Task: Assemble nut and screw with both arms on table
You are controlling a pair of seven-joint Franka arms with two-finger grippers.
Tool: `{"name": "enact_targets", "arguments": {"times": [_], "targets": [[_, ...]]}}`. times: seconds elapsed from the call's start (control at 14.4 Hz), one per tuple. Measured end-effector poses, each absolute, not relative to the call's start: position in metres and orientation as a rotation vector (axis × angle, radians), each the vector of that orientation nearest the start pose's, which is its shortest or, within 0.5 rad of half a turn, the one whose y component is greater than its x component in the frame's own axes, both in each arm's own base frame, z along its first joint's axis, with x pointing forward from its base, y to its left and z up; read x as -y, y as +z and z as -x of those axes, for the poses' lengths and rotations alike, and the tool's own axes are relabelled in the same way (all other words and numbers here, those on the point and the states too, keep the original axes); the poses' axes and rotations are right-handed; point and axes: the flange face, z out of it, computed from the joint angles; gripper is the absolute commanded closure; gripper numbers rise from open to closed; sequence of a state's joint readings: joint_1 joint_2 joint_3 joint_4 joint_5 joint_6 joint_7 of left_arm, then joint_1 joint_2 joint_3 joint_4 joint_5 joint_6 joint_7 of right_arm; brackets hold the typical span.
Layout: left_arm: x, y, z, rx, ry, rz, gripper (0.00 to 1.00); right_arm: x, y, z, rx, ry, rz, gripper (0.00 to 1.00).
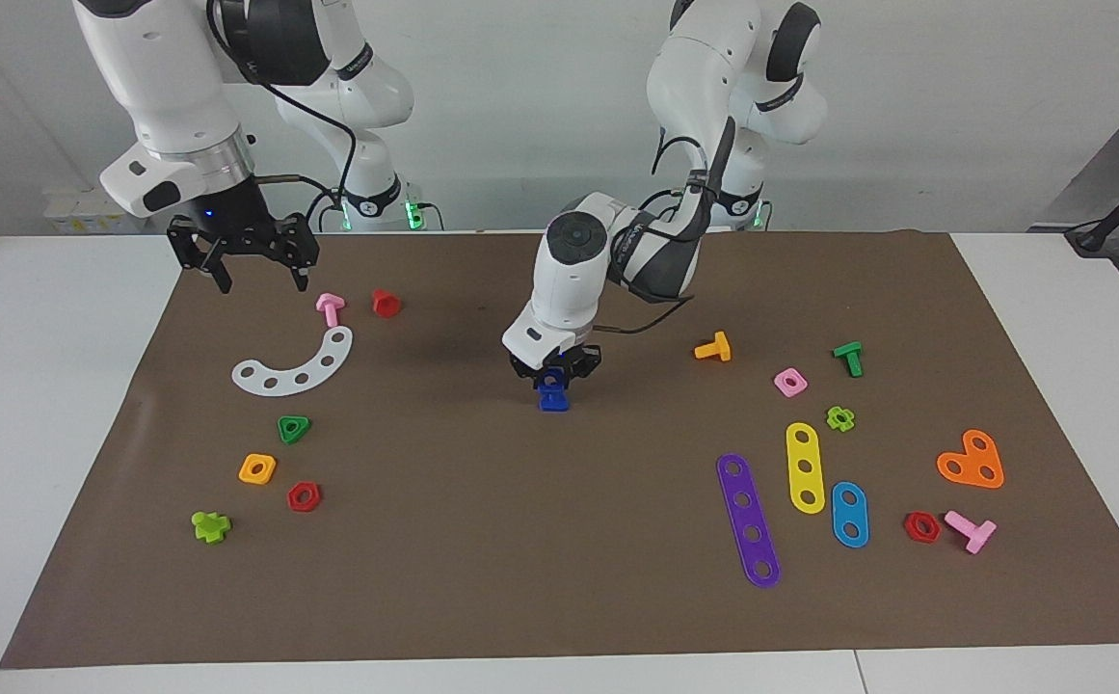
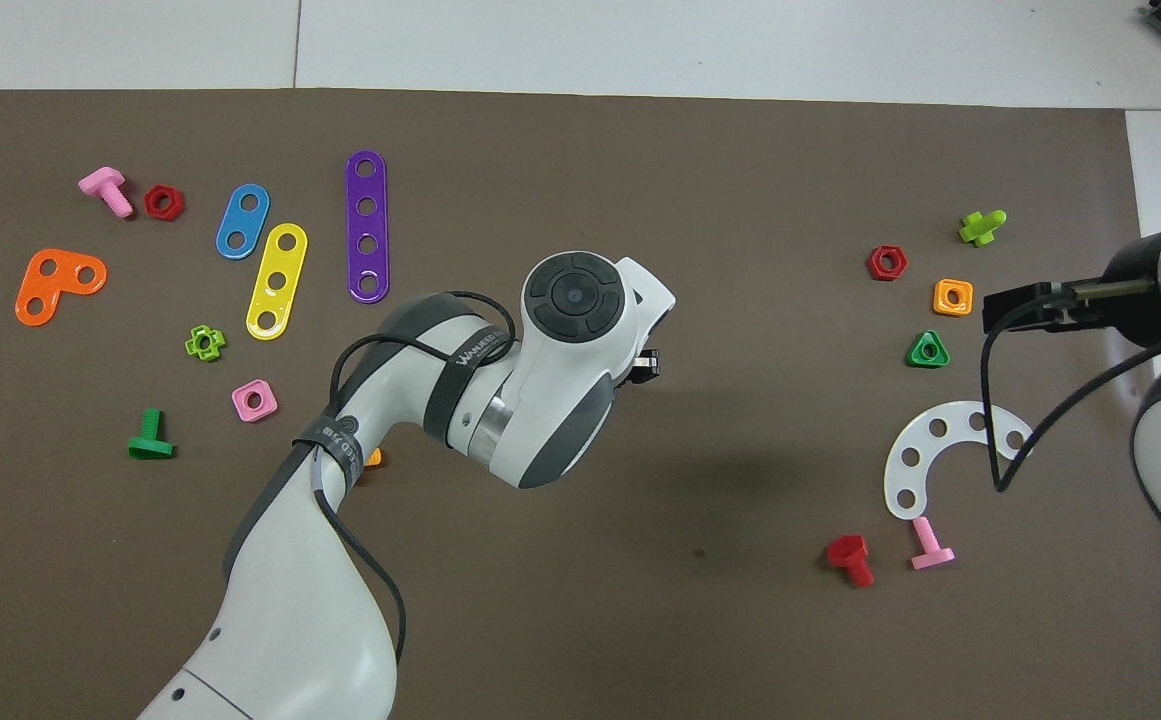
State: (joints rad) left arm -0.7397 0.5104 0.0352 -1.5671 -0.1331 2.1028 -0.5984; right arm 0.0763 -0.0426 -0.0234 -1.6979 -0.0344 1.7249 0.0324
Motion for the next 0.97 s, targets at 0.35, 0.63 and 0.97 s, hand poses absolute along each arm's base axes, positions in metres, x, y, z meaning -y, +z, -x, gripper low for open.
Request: {"name": "enact_targets", "arguments": {"times": [0.35,0.63,0.97], "targets": [[0.447,0.322,-0.512,-0.064,0.12,3.201,1.0,-0.028,0.601,-0.554,0.043,-0.112,3.166,0.01],[0.446,0.312,-0.51,-0.061,0.092,3.213,0.15,-0.028,0.601,-0.554,0.043,-0.112,3.165,0.01],[0.443,0.324,-0.518,-0.057,0.044,3.219,0.0,-0.028,0.601,-0.554,0.043,-0.111,3.165,0.01]]}}
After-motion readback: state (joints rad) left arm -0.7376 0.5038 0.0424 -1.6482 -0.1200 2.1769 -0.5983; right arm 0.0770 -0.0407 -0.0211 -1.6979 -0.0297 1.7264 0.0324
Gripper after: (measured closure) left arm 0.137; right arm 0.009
